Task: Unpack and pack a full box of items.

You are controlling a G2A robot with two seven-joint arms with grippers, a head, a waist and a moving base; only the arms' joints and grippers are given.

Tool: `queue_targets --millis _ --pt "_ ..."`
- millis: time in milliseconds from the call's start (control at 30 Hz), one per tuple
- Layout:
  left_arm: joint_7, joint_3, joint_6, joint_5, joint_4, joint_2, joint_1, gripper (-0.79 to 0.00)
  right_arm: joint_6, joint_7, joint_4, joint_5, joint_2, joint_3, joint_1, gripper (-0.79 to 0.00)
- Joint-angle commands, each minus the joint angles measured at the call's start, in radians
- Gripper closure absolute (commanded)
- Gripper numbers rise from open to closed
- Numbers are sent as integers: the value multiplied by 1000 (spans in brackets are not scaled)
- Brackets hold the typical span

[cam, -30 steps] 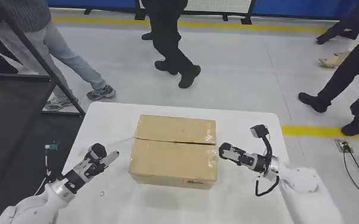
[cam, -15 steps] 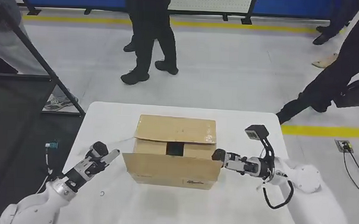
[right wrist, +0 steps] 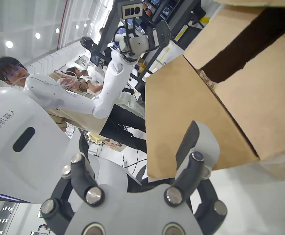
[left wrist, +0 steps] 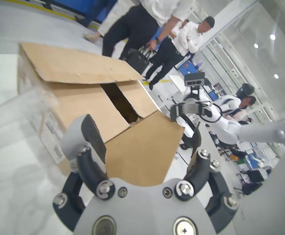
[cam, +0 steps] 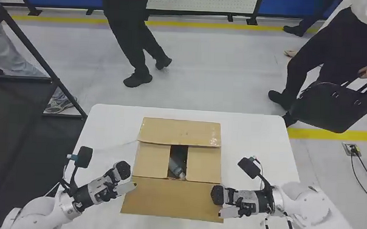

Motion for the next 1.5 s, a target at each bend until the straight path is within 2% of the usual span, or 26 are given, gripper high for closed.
queue_targets --millis 0,133,233,400,600,733,867,1100,1233,1467 --pt "-84 5 -8 -42 7 7 -3 -785 -14 -14 16 -11 13 -32 11 -785" --pt "-233 16 -14 -96 24 24 -10 -785 -30 -30 83 5 34 -88 48 -785" --pt "-261 30 13 -78 23 35 -11 -785 -28 -28 128 85 38 -104 87 -785" --pt "-254 55 6 -56 48 44 -18 -785 -12 -13 201 250 35 -95 149 -785" --pt "-233 77 7 -47 61 51 -23 -785 -7 -9 205 255 35 -94 154 -785" --pt "-168 79 29 -46 64 52 -21 -785 2 -41 187 262 34 -88 146 -785" --pt "-168 79 29 -46 64 52 -21 -785 116 -85 218 368 21 -99 164 -785" --pt "-168 79 29 -46 64 52 -21 -785 375 -153 357 411 -23 -186 293 -785" --pt "-168 79 29 -46 64 52 -21 -785 408 -163 430 431 -50 -224 344 -785" --pt "-168 79 29 -46 64 52 -21 -785 396 -213 519 467 -98 -270 414 -785"
